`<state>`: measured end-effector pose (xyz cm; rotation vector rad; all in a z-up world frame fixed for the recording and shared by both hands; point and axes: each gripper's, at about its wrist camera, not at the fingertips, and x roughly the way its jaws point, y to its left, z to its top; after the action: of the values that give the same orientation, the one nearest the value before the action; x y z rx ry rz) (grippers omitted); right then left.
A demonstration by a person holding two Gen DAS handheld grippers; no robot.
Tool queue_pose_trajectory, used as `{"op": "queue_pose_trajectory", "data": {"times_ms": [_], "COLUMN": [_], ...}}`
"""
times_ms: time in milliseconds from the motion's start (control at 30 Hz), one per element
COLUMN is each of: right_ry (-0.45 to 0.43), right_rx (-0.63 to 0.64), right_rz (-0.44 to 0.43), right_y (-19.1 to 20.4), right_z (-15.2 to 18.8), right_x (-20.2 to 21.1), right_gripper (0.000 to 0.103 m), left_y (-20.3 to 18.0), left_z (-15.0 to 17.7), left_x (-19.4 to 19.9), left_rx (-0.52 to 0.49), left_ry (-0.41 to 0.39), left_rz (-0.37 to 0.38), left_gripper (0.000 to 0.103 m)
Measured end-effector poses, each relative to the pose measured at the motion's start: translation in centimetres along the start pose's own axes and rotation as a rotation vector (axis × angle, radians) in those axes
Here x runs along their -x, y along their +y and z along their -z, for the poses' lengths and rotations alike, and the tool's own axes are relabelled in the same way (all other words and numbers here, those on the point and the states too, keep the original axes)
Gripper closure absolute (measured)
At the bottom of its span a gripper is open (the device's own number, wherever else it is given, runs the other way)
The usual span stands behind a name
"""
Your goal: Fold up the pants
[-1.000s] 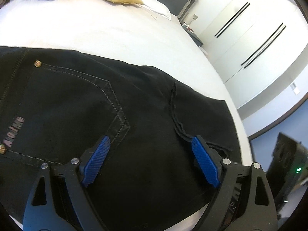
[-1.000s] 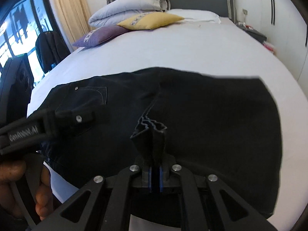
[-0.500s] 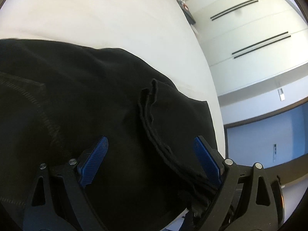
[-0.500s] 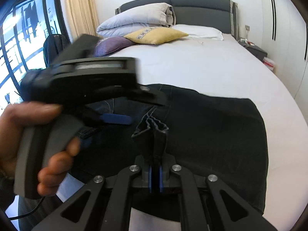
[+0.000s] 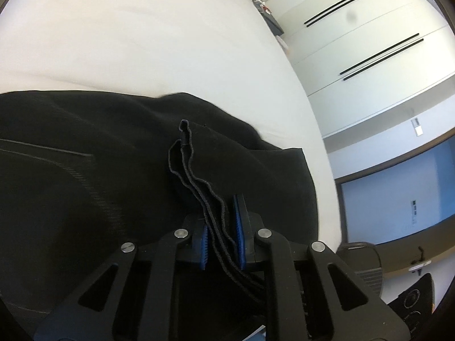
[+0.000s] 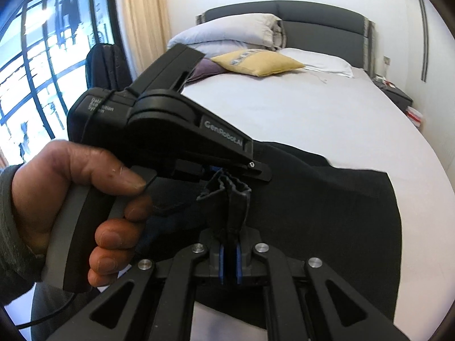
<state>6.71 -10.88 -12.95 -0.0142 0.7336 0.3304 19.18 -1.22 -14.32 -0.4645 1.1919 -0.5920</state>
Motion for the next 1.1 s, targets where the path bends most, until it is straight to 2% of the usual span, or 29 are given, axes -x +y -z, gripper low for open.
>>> {"op": "queue_pose_trajectory", "data": {"times_ms": [167, 267, 300, 333, 367, 400, 500, 600, 700, 767, 867, 900, 967, 1067, 1100], "right_ry": [0.067, 0.180, 0.177, 0.172, 0.176, 0.182, 0.167, 0.082, 0.019, 0.049, 0.115, 0.136, 0.188, 0.169, 0.149], "right_rx": [0.036, 0.072, 0.070, 0.052, 0.031, -0.005, -0.105, -0.261, -0.440, -0.573, -0.692, -0.708, -0.725, -0.820, -0.844], "right_rz": [-0.019, -0.021, -0.022, -0.053, -0.088, -0.136, -0.256, -0.300, -0.319, -0.374, -0.534, -0.508, -0.477, -0.449, -0.431], "right_y": [2.0, 3.1, 3.1, 2.7, 2.3, 1.6, -1.4, -7.1, -13.5, -18.0, -21.3, -22.0, -24.1, -27.4, -28.0], "right_z": [0.6, 1.9, 2.0, 1.9, 1.8, 1.6, 1.3, -0.1, -1.5, -2.1, -2.4, -2.4, -1.8, -0.6, -0.6], "right_x": [-3.1, -5.8, -5.6, -5.0, -4.4, -3.4, 0.0, 2.7, 2.5, 0.2, -4.4, -5.8, -9.3, -11.3, -11.2], "right_gripper": [0.093, 0.080, 0.077, 0.073, 0.061, 0.056, 0.056, 0.054, 0.054, 0.054, 0.052, 0.052, 0.052, 0.073, 0.073], "left_y": [3.4, 4.3, 4.1, 3.9, 3.7, 3.3, 2.2, -0.1, -4.1, -5.9, -6.3, -6.1, -5.6, -4.9, -5.0], "left_z": [0.9, 1.4, 1.5, 1.5, 1.5, 1.5, 1.5, 1.7, 2.4, 3.4, 5.1, 5.8, 6.9, 7.5, 7.6], "left_x": [-1.6, -2.0, -1.9, -1.5, -0.9, -0.2, 2.4, 3.9, 1.9, -1.1, -6.1, -7.1, -7.8, -7.6, -7.4], "left_rx": [0.030, 0.038, 0.033, 0.022, 0.005, -0.014, -0.050, -0.069, -0.150, -0.190, -0.165, -0.171, -0.188, -0.149, -0.152], "left_ry": [0.022, 0.008, 0.010, 0.010, 0.000, -0.018, -0.100, -0.169, -0.153, -0.115, -0.011, 0.004, -0.033, -0.058, -0.060], "left_rz": [-0.071, -0.048, -0.055, -0.072, -0.105, -0.132, -0.259, -0.208, -0.132, -0.105, -0.100, -0.112, -0.088, -0.042, -0.041], "left_gripper": [0.089, 0.089, 0.089, 0.089, 0.087, 0.087, 0.087, 0.087, 0.087, 0.087, 0.087, 0.087, 0.087, 0.087, 0.087]}}
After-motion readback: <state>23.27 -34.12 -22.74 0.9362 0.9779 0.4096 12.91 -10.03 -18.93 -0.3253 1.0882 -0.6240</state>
